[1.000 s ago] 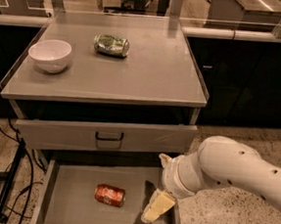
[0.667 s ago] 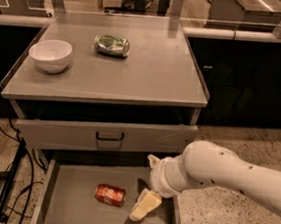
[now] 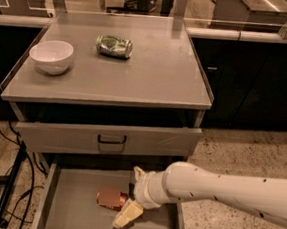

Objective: Pick coke can from middle drawer and place on counter

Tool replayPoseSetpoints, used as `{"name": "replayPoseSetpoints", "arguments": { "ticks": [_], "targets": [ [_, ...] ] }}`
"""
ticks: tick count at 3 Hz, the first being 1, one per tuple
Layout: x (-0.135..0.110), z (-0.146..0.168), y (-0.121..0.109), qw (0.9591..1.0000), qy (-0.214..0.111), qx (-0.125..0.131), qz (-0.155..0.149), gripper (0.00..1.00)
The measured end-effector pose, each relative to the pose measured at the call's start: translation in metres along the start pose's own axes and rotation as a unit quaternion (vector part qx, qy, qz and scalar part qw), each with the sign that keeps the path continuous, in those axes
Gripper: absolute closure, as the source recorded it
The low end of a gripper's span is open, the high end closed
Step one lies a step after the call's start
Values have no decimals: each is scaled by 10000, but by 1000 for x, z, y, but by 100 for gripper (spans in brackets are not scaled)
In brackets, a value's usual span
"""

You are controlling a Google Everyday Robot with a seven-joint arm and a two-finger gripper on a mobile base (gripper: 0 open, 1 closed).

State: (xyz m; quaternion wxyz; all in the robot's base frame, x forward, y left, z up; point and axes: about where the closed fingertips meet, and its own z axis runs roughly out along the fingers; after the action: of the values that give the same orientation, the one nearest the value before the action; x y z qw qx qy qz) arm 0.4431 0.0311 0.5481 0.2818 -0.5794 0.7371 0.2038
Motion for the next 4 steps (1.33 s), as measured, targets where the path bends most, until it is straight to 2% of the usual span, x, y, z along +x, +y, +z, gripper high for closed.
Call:
{"name": "replayPoseSetpoints", "arguments": {
  "ticks": [1,2,3,4],
  "targets": [
    [16,55,-2,9989,-369,-2,287,0],
    [16,55,-2,9989,-368,-1,287,0],
    [22,58,-10,9989,-225,298,277,0],
    [41,62,-27,9964,-64,781,321,0]
  ]
}}
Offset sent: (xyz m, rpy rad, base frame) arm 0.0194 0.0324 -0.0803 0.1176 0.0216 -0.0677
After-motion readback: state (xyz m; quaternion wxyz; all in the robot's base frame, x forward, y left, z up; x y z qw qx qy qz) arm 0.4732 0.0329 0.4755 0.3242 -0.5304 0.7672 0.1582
